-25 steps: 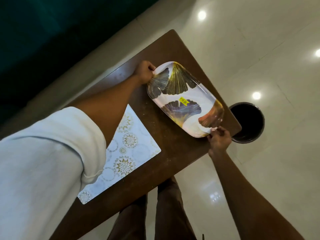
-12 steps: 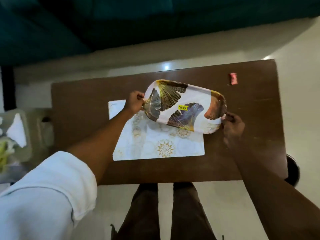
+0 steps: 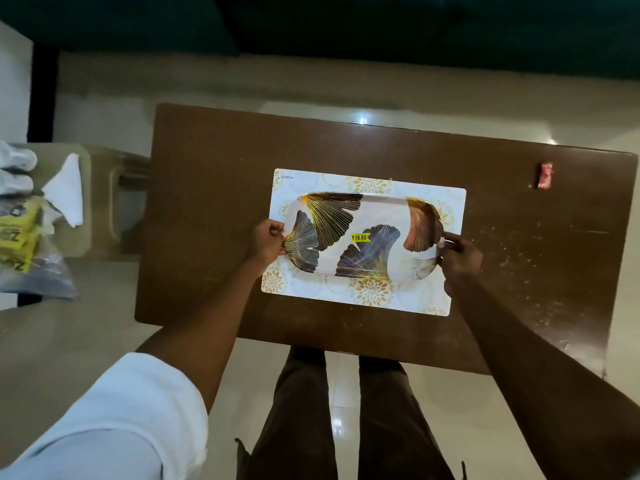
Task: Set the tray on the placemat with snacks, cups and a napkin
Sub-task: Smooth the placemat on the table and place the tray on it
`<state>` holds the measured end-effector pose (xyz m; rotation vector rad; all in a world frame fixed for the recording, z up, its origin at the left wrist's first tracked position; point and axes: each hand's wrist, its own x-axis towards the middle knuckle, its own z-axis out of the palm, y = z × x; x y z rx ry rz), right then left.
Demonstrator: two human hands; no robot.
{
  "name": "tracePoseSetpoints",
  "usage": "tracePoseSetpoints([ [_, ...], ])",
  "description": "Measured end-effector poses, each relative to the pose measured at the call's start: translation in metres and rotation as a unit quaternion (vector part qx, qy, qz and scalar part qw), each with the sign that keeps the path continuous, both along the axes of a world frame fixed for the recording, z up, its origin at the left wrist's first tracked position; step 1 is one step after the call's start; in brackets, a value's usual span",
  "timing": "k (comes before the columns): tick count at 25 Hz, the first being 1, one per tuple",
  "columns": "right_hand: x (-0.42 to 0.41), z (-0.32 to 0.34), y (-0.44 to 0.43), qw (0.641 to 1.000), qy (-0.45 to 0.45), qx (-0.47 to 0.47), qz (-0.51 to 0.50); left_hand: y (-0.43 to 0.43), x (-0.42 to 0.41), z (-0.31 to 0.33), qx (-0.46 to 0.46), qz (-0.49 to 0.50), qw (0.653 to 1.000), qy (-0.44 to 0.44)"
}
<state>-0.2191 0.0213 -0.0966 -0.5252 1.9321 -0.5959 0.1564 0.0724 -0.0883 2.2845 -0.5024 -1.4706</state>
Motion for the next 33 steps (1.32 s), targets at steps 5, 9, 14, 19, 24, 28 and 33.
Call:
tracePoseSetpoints([
  [5,-0.014,-0.004,0.011,1.0,0.016,0.017,-0.006,-0.007,-0.012,-0.006,-0.008,0.001,1.0,0.004],
  [9,-0.011,-0.006,0.022,0.999,0.033,0.025,-0.012,-0.008,-0.01,-0.012,-0.004,-0.001,1.0,-0.002],
  [14,-0.001,-0.012,0.031,0.998,0.055,0.02,-0.018,-0.007,-0.005,-0.012,-0.001,-0.002,1.0,-0.01],
  [19,0.001,-0.013,0.033,0.997,0.077,0.017,-0.002,-0.006,-0.002,-0.012,0.007,-0.012,1.0,-0.013],
  [24,0.002,-0.013,0.031,0.996,0.088,0.011,0.021,-0.002,0.0,-0.013,0.005,-0.012,1.0,-0.011],
  [28,0.001,-0.011,0.028,0.996,0.089,0.004,0.022,-0.001,0.0,-0.018,0.005,-0.002,1.0,-0.003],
  [33,0.003,-0.012,0.028,0.995,0.093,0.006,0.017,0.003,0.001,-0.019,0.0,0.0,1.0,0.001],
])
